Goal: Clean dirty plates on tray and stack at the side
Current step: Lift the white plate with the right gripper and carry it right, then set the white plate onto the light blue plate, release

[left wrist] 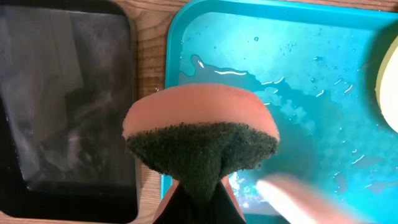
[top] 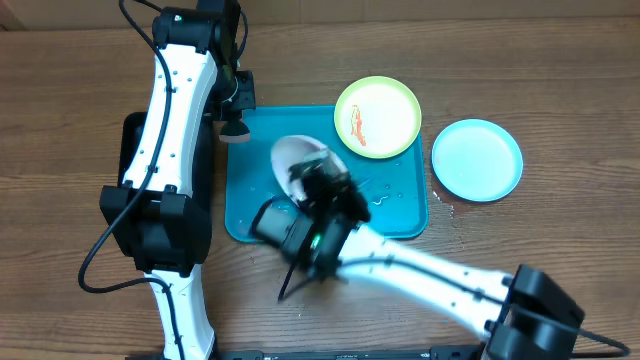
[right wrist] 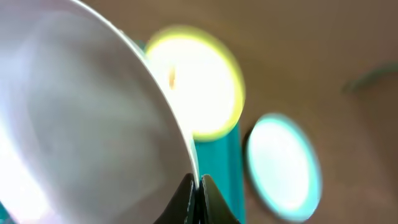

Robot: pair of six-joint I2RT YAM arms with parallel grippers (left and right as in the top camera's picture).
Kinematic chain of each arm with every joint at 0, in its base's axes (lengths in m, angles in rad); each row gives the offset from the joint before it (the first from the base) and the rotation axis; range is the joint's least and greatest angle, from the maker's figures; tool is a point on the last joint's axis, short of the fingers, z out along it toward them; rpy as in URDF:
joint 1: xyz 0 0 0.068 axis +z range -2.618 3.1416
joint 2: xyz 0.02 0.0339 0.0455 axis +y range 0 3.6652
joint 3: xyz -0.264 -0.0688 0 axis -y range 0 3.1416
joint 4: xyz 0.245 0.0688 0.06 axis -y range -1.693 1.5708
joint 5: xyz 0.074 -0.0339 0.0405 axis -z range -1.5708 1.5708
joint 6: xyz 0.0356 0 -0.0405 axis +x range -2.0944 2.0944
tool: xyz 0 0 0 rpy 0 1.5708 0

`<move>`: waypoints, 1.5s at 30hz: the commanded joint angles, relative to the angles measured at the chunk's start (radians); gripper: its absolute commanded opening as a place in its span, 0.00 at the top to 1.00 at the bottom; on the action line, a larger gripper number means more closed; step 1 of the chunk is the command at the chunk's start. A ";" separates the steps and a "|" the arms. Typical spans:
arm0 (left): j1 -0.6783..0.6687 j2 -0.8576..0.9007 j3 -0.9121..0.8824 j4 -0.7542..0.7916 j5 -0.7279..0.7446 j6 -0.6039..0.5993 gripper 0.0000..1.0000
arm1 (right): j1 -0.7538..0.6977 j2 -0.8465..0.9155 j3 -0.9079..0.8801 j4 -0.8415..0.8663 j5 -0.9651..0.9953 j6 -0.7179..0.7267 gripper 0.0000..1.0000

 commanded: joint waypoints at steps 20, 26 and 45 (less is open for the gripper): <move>-0.002 0.000 0.020 -0.002 0.015 0.019 0.96 | -1.254 -0.217 -0.116 0.048 -0.975 -0.179 0.96; -0.002 0.000 0.020 -0.002 0.018 0.012 0.96 | -1.368 -0.155 -0.227 0.144 -0.976 -0.179 0.96; -0.002 0.000 0.020 0.002 0.018 0.012 0.96 | -1.168 -0.078 -0.213 0.291 -1.025 -0.184 0.55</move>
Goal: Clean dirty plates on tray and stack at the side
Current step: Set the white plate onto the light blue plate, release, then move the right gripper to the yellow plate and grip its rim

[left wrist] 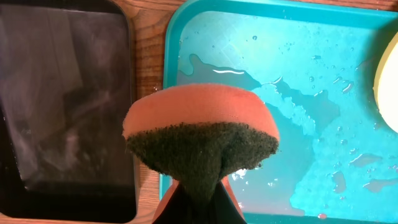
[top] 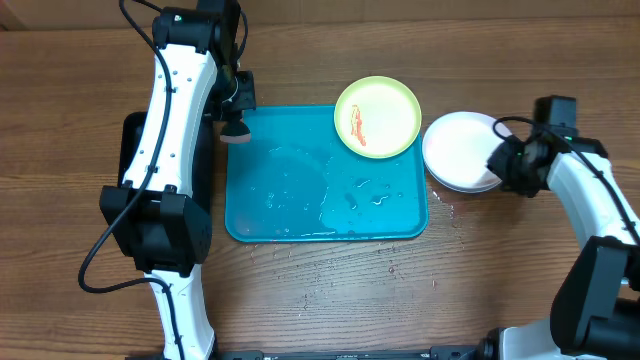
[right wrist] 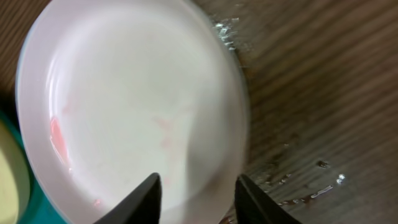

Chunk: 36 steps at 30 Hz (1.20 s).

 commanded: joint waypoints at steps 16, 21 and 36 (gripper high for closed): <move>-0.002 0.001 0.020 0.005 0.011 0.012 0.96 | 0.261 0.082 0.156 0.088 -0.108 0.073 0.54; -0.002 0.000 0.020 0.006 0.011 0.013 0.96 | 0.335 0.166 0.156 0.143 -0.108 0.143 0.64; -0.002 0.001 0.019 0.006 0.011 0.012 0.96 | 0.406 0.292 0.156 0.223 -0.085 0.147 0.84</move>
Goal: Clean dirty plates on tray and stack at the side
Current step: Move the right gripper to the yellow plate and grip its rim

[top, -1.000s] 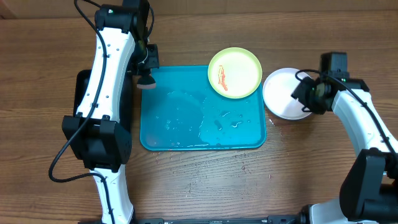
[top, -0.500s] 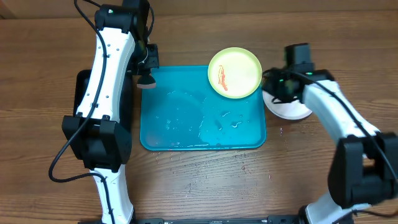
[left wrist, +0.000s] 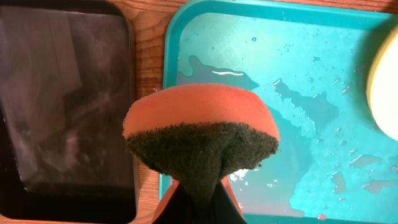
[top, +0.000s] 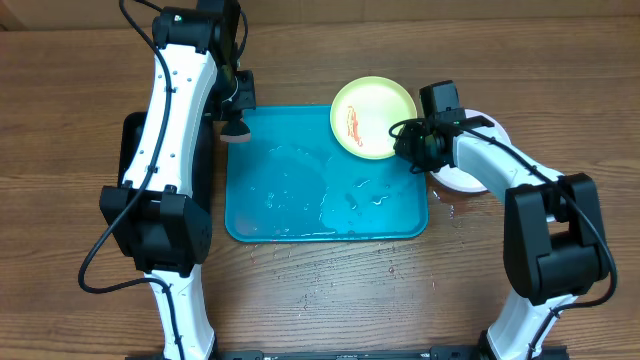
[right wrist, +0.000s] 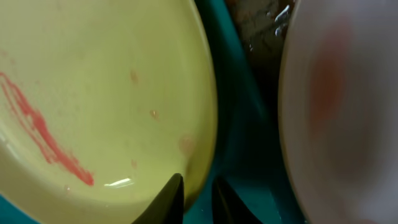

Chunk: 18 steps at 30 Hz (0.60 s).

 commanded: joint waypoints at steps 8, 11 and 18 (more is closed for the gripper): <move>-0.002 0.001 0.019 0.004 0.011 0.013 0.96 | 0.122 0.006 0.021 -0.076 -0.100 -0.084 0.92; -0.002 0.001 0.019 0.006 0.011 0.013 0.96 | 0.190 0.003 0.024 -0.140 -0.130 -0.090 0.91; -0.002 0.001 0.019 0.018 0.011 0.013 0.96 | 0.239 -0.005 0.142 -0.271 -0.071 -0.264 0.56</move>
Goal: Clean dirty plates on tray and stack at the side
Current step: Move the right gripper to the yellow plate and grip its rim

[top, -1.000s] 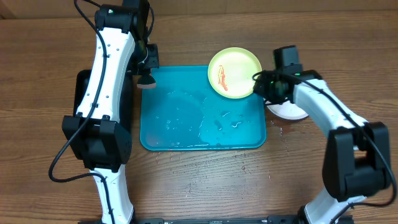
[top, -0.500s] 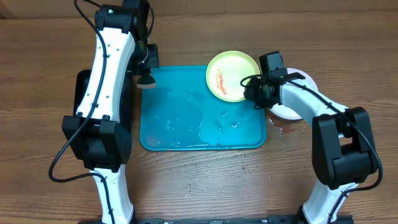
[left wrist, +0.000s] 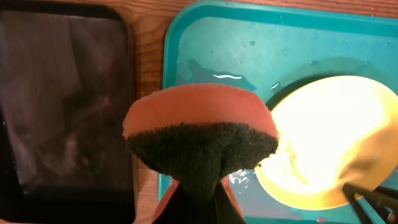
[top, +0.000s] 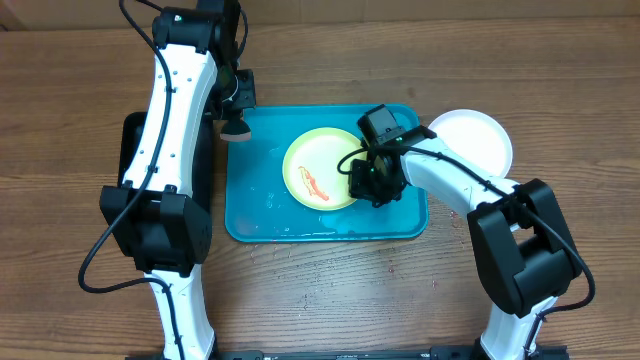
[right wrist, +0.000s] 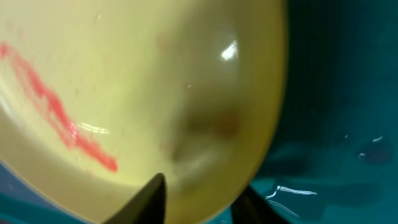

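A yellow-green plate (top: 320,165) with a red streak (right wrist: 62,118) lies in the middle of the wet teal tray (top: 260,205). My right gripper (top: 362,182) is at the plate's right rim. It stands open, one finger (right wrist: 152,199) over the plate and the other outside the rim. My left gripper (left wrist: 200,190) hovers over the tray's back left corner, shut on an orange sponge (left wrist: 200,134) with a dark green scouring face. A white plate (top: 468,140) sits on the table right of the tray.
A black bin (left wrist: 62,99) lies left of the tray, mostly under my left arm in the overhead view. Water puddles cover the tray floor (right wrist: 336,124). Drops of water wet the wooden table (top: 450,215) between the tray and the white plate.
The yellow-green plate has moved from the tray's back right edge to the tray's middle, with my right gripper at its rim. The jaws are wider apart now. My left arm has not moved.
My right gripper held a white plate over the tray while a blue plate lay alone at the right. Then the white plate sat on the blue one and the gripper was open. Then it closed in on the yellow-green plate's rim, and that plate now lies mid-tray.
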Robot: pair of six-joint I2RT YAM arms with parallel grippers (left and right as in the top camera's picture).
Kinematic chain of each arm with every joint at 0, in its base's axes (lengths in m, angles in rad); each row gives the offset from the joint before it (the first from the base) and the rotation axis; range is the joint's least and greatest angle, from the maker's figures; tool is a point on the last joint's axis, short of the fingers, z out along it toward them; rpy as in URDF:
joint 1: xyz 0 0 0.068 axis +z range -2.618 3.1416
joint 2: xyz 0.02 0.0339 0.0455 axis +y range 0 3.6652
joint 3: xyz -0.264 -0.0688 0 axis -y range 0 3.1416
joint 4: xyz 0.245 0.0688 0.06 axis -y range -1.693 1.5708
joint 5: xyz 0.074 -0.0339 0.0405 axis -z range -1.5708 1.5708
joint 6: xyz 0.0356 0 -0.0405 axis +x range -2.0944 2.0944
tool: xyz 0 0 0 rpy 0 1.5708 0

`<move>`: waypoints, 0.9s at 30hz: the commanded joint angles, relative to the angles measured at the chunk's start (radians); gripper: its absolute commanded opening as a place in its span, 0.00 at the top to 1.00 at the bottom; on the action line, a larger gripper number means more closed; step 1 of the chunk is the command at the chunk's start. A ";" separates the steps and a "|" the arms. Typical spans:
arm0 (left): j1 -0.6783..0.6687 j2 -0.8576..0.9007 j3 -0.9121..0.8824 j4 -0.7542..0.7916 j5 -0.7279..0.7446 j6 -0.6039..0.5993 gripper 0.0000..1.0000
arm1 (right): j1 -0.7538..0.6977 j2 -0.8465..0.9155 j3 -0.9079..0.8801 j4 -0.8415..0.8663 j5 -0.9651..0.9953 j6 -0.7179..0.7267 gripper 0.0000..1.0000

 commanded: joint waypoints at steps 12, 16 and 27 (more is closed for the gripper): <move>-0.002 0.001 0.019 0.008 0.011 0.013 0.96 | -0.027 0.101 0.104 0.222 0.172 -0.566 0.35; -0.002 0.001 0.019 0.008 0.011 0.013 0.96 | -0.027 0.127 0.104 0.255 0.174 -0.569 0.53; -0.002 0.003 0.019 0.009 0.011 0.013 0.96 | -0.026 0.127 0.103 0.241 0.169 -0.358 0.96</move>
